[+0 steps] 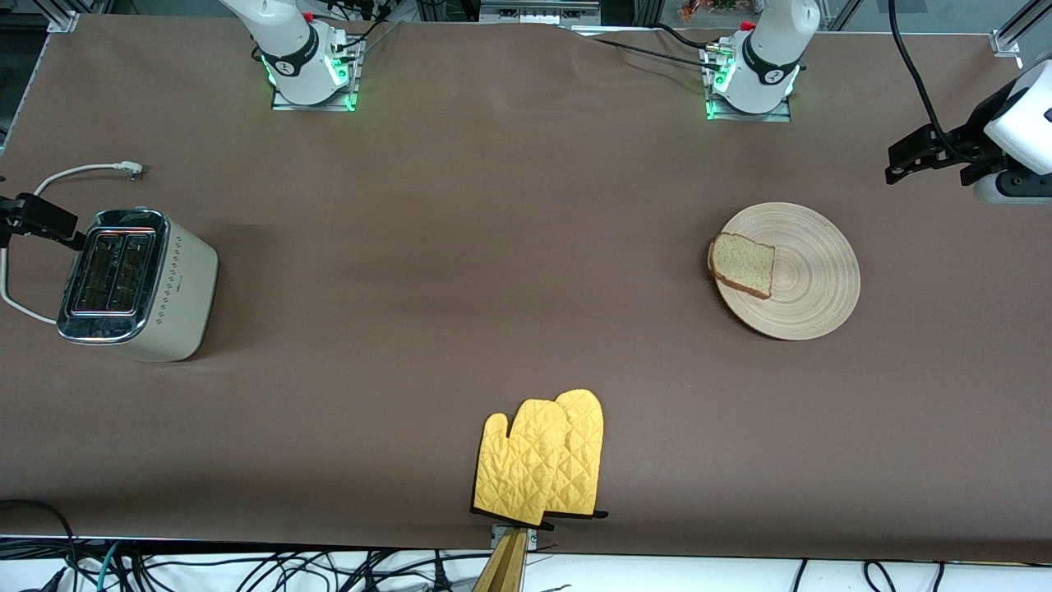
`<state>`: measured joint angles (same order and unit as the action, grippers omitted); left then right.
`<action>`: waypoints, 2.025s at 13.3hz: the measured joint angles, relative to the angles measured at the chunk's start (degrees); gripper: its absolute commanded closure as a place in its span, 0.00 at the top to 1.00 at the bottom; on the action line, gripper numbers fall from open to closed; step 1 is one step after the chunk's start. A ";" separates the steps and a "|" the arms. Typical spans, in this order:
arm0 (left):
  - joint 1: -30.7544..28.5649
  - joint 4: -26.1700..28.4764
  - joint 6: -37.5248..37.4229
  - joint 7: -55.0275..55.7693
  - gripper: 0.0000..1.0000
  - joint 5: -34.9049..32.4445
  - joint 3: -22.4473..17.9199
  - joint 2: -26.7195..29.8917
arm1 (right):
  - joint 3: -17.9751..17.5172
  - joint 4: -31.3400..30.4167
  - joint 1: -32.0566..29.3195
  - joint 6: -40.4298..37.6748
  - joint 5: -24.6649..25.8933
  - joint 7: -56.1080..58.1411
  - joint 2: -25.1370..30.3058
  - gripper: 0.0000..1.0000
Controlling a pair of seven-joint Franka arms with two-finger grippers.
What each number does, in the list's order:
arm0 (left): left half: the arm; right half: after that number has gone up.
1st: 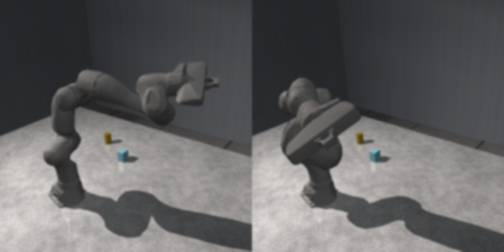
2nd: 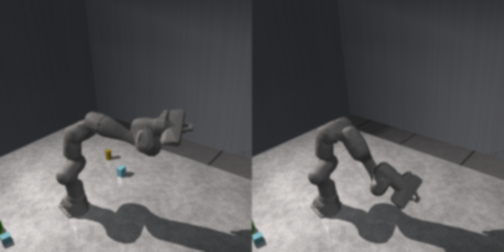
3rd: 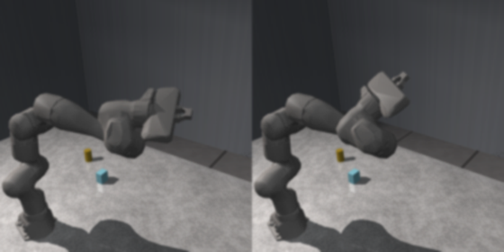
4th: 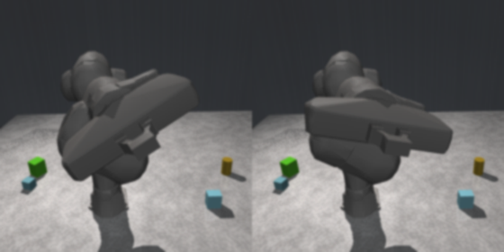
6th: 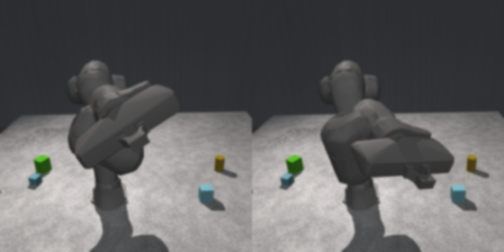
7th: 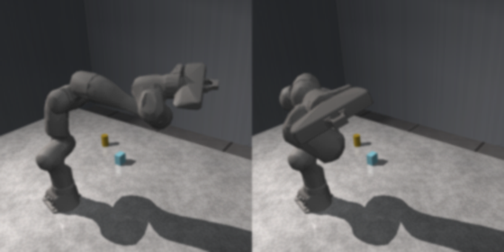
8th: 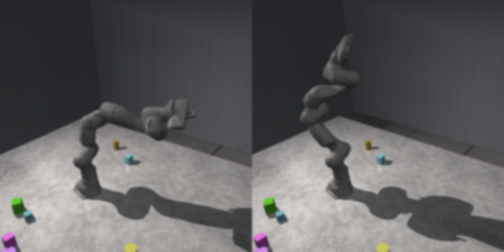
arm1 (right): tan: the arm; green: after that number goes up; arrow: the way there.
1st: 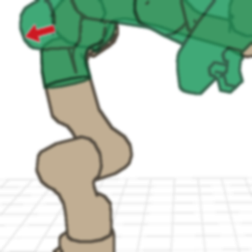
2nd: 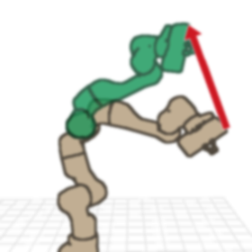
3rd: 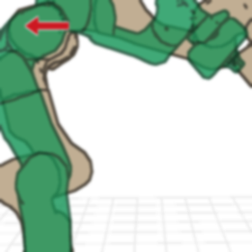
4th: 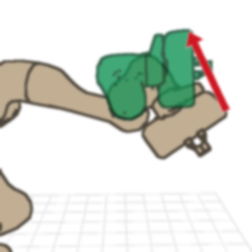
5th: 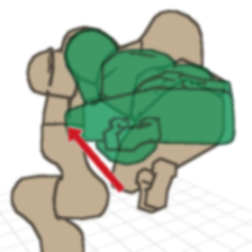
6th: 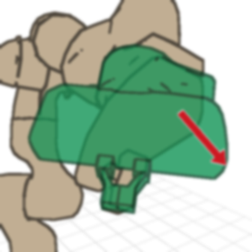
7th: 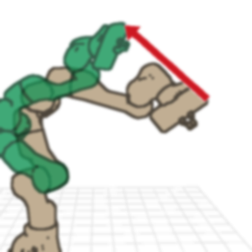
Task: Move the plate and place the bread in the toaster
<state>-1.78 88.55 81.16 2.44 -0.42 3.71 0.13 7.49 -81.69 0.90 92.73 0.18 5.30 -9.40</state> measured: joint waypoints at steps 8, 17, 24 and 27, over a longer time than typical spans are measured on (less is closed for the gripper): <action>0.00 0.00 0.00 0.00 1.00 0.00 0.00 0.00 | 0.56 0.00 -0.45 1.32 0.12 0.00 -0.29 1.00; 0.00 0.00 0.00 0.00 1.00 0.00 0.00 0.00 | 0.44 0.02 -0.01 1.96 0.12 0.14 -0.66 1.00; -0.05 0.00 0.00 0.00 1.00 0.00 0.00 0.00 | 1.08 0.12 -0.23 2.03 0.12 0.14 -0.66 1.00; -0.09 0.00 0.00 0.00 1.00 0.00 0.00 -0.01 | 1.09 0.12 -0.32 2.03 0.12 0.14 -0.66 1.00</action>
<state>-1.87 88.55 81.16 2.44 -0.42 3.71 0.13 8.57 -81.57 0.58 94.76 0.31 5.44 -10.05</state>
